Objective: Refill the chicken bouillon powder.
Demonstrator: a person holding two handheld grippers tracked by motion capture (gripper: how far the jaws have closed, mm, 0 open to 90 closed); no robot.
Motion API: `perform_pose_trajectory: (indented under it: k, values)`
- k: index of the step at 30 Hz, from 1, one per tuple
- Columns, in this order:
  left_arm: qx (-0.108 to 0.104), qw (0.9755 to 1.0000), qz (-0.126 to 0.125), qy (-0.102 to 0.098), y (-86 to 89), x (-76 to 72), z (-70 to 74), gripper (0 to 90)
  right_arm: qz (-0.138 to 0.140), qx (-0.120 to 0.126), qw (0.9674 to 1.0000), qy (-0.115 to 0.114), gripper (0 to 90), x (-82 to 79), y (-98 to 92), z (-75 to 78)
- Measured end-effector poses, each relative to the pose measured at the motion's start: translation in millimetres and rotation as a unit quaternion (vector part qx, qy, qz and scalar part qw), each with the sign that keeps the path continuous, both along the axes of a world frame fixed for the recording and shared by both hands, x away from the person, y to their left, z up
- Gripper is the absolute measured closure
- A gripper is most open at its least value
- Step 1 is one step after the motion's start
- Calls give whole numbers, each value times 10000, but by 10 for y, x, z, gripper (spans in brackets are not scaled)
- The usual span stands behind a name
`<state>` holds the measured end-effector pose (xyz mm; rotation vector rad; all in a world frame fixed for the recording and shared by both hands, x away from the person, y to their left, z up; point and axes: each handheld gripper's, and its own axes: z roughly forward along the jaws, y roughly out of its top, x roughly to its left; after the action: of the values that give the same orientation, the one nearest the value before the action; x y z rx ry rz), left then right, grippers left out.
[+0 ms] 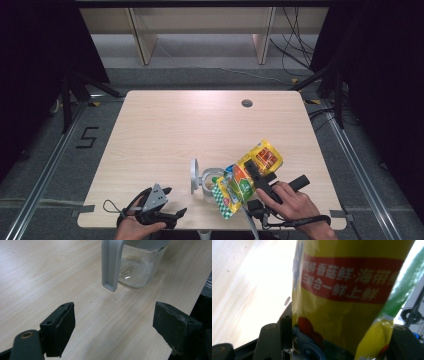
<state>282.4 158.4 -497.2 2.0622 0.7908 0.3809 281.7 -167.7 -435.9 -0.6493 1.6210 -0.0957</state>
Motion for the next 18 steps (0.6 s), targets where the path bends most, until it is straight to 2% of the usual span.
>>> perform_pose_trajectory:
  k: [1,2,5,7,8,9,13,16,17,18]
  values:
    - [181,9998,-74,-36,25,9,13,176,-7,65,10000,15,427,3,2,-8]
    - [195,9997,-71,-115,27,11,12,176,0,67,10000,5,427,4,1,-8]
    - [81,9999,-24,-106,14,10,7,176,1,50,10000,-52,427,-2,-11,21]
    - [96,9999,-13,-85,12,7,5,176,-4,40,10000,-30,428,2,-12,26]
    - [31,9999,1,-96,3,4,2,176,-61,60,10000,0,428,1,-12,12]
    - [157,9997,-93,-153,20,18,10,176,-24,15,10000,-38,428,4,-12,10]
    - [143,9998,-43,-105,24,14,10,176,-17,99,9999,-45,429,7,-28,4]
    - [149,9999,-60,-32,22,8,10,176,12,17,10000,-7,429,5,-15,6]
    - [238,9997,-47,-86,29,12,12,176,20,24,10000,-8,429,5,-14,5]
    - [163,9998,-26,-103,20,11,10,176,9,7,10000,-20,429,1,-16,7]
